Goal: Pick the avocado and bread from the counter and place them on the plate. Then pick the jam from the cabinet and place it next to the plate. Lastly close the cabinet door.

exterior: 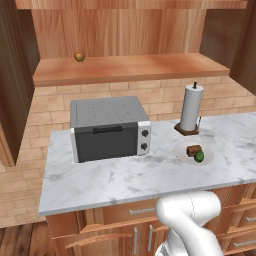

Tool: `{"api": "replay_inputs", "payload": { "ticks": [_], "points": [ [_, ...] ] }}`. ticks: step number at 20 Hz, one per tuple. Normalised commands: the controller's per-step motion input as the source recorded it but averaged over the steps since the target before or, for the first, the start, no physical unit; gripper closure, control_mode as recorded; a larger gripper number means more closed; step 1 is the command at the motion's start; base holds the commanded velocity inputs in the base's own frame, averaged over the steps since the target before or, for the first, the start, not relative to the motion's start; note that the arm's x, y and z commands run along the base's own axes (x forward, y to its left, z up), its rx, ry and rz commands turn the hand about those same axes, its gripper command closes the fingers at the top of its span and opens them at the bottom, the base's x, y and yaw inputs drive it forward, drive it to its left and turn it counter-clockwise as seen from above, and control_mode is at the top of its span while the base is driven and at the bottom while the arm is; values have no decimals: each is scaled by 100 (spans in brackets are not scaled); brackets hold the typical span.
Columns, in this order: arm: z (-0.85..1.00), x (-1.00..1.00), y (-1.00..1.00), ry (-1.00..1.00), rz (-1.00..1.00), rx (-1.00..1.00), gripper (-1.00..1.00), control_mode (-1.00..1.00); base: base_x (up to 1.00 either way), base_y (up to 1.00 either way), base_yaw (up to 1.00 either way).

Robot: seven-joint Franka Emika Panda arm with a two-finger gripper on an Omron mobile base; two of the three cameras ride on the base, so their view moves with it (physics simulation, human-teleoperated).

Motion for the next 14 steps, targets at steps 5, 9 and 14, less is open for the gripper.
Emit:
{"api": "replay_inputs", "payload": {
  "ticks": [5, 9, 14],
  "points": [
    [-3, 16, -6, 0, 0, 0, 100, -100, 0, 0, 0],
    [-6, 16, -8, 0, 0, 0, 100, -100, 0, 0, 0],
    [-10, 15, -11, 0, 0, 0, 100, -100, 0, 0, 0]
  ]
}}
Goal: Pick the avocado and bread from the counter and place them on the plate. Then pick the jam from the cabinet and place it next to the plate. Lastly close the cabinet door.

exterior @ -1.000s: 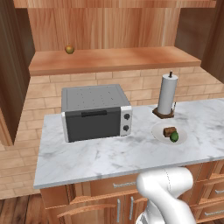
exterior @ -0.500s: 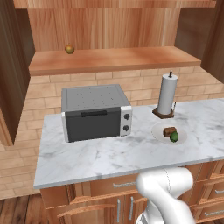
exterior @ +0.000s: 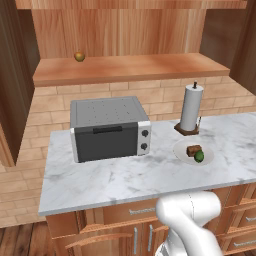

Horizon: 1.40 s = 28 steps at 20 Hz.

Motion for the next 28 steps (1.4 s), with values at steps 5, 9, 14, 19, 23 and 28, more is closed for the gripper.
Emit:
{"api": "replay_inputs", "payload": {
  "ticks": [5, 9, 14, 19, 23, 28],
  "points": [
    [-11, 18, -5, 0, 0, 0, 100, -100, 0, 0, 0],
    [-14, 19, -8, 0, 0, 0, 100, -100, 0, 0, 0],
    [-16, 22, -11, 0, 0, 0, 100, -100, 0, 0, 0],
    [-17, 26, -12, 1, 0, 0, 100, -100, 0, 0, 0],
    [-19, 27, -12, 2, 0, 0, 100, -100, 0, 0, 0],
    [-21, 23, -13, 1, 0, 0, 100, -100, 0, 0, 0]
  ]
}}
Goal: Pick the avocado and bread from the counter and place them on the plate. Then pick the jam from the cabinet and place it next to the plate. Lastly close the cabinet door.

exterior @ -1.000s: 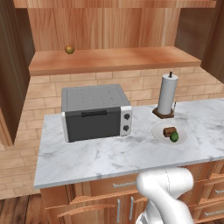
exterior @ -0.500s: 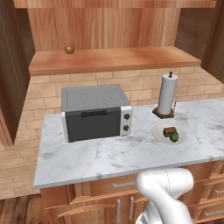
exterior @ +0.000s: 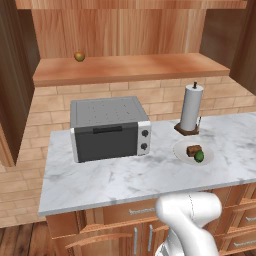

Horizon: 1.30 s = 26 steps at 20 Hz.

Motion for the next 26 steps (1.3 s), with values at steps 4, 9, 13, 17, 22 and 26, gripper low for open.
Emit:
{"api": "replay_inputs", "payload": {
  "ticks": [4, 9, 13, 17, 22, 26],
  "points": [
    [-22, 22, -14, 1, 0, 0, 100, -100, 0, 0, 0],
    [-22, 20, -15, 0, 0, 0, 100, -100, 0, 0, 0],
    [-22, 19, -15, 0, 0, 0, 100, -100, 0, 0, 0],
    [-24, 18, -14, 0, 0, 0, 100, -100, 0, 0, 0],
    [-27, 20, -14, 0, 0, 0, 100, -100, 0, 0, 0],
    [-27, 18, -16, 0, 0, 0, 100, -100, 0, 0, 0]
  ]
}}
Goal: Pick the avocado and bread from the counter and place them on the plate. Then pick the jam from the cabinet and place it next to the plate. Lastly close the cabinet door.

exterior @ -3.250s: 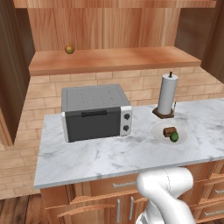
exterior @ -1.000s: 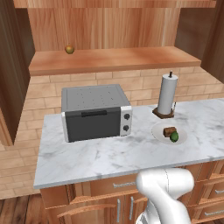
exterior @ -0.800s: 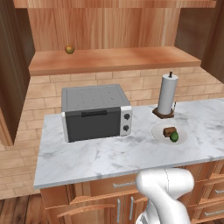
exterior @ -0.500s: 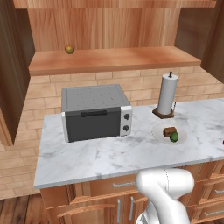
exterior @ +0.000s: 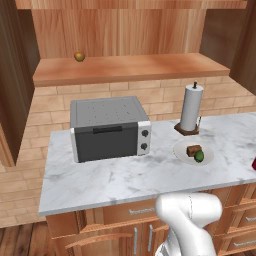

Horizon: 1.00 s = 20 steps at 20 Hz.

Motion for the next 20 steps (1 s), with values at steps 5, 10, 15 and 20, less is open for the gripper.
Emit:
{"api": "replay_inputs", "payload": {
  "ticks": [5, 10, 15, 20],
  "points": [
    [-26, 22, -15, 0, 0, 0, 100, -100, 0, 0, 0],
    [-20, 20, -13, 0, 0, 0, 100, -100, 0, 0, 0],
    [-11, 24, -7, 0, 0, 0, 100, -100, 0, 0, 0],
    [-9, 25, -5, 0, 2, 0, 100, -100, 0, 0, 0]
  ]
}}
